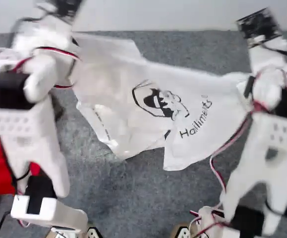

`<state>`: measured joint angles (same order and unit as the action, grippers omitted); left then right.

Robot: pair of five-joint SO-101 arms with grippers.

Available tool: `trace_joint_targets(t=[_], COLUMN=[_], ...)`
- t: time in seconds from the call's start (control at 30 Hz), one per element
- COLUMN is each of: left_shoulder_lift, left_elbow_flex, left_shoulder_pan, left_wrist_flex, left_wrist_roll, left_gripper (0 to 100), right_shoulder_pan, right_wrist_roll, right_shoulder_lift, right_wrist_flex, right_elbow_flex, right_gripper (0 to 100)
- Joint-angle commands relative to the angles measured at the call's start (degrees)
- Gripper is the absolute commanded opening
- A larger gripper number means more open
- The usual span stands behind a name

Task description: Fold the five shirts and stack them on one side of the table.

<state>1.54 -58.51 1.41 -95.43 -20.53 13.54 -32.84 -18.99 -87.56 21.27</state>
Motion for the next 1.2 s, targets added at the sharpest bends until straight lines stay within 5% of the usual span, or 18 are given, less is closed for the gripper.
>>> trace_joint_targets(t=[0.0, 0.3, 0.6, 1.17], left_shoulder_lift=[-3.2, -3.4, -3.4, -7.9], left_elbow_flex=[-9.1, -24.8, -33.1, -37.7], left_shoulder_pan=[2.5, 2.5, 0.3, 0.5], left_wrist_flex=[3.8, 6.0, 7.6, 10.8], left_wrist_roll=[-4.5, -12.7, -24.5, -27.7], left_gripper=[1, 1, 1, 1], right_shoulder_pan=[2.3, 6.1, 6.1, 8.4], right_wrist_roll=[0.4, 0.7, 0.4, 0.3], right_shoulder_lift=[-7.3, -15.3, -20.5, -29.1], right_wrist_flex=[7.1, 19.0, 19.4, 13.5], right_elbow_flex=[0.4, 0.4, 0.4, 0.1], right_gripper=[0.9, 0.9, 0.9, 0.9])
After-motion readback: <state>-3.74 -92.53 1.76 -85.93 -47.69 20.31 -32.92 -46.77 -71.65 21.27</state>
